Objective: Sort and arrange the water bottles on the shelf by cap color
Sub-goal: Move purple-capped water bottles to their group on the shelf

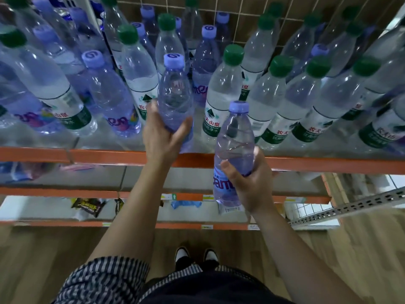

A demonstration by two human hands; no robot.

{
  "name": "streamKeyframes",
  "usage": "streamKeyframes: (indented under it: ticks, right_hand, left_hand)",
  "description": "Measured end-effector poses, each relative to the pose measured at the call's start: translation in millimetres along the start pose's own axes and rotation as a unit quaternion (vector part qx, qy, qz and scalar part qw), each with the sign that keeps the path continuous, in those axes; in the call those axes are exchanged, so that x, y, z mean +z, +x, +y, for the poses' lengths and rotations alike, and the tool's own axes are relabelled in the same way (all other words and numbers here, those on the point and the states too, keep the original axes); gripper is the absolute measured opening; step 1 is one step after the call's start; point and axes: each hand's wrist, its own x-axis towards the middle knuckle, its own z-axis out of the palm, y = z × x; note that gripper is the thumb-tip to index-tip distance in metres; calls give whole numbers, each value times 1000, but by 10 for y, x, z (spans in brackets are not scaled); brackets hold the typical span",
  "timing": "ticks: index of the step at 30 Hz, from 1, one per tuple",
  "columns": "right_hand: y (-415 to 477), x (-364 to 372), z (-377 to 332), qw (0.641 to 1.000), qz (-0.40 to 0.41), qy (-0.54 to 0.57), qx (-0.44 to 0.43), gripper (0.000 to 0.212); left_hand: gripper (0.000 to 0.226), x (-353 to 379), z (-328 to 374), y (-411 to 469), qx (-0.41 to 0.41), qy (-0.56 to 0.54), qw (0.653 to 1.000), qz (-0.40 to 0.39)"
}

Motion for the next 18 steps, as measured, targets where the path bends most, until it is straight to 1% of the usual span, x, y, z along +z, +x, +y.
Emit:
streamKeyframes:
  ticks: [1, 3, 5, 7, 10, 12, 14, 16, 18]
  right_hand:
    - [34, 6, -2, 1000, -15, 7, 1, 50]
    - [105, 32, -22, 999, -41, 22, -2, 53]
    - [178, 102, -62, 996, -69, 51, -3, 49]
    - [223, 228, -92, 992, -92, 86, -8, 46]
    - [225, 522, -106, 983, -122, 136, -7, 57]
    - [191, 769, -129, 975, -159, 152, 2, 52]
    - [129, 1035, -179, 967, -204, 151, 4, 46]
    - [34, 1316, -246, 957, -246, 152, 2, 43]
    - [-95, 1598, -329, 947, -279, 161, -1, 39]
  left_hand:
    - [74, -58, 31, -18, -6, -10, 1000, 20]
    - [63, -197, 91, -97, -28, -37, 998, 51]
    - [53, -354, 131, -228, -59, -65, 993, 73]
    - [50, -516, 148, -406, -97, -86, 988, 86]
    - [43, -803, 109, -738, -135, -85, 981, 107]
    - [38, -1011, 65, -943, -166, -84, 975, 125]
    - [39, -1238, 12, -1101, -194, -107, 963, 153]
    - [40, -1478, -63, -1216, -196, -104, 957, 190]
    - [36, -1736, -147, -1288, -199, -86, 950, 224]
